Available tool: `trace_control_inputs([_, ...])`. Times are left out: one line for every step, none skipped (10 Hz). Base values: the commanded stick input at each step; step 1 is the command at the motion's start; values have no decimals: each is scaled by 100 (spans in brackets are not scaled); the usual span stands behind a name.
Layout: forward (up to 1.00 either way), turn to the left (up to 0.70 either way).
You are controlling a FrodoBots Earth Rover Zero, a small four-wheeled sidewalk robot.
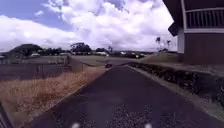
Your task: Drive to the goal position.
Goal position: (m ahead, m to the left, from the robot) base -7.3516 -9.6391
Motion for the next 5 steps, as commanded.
trace_control_inputs([0,-70])
trace_control_inputs([0,-70])
trace_control_inputs([0,-70])
trace_control_inputs([0,-70])
trace_control_inputs([0,-70])
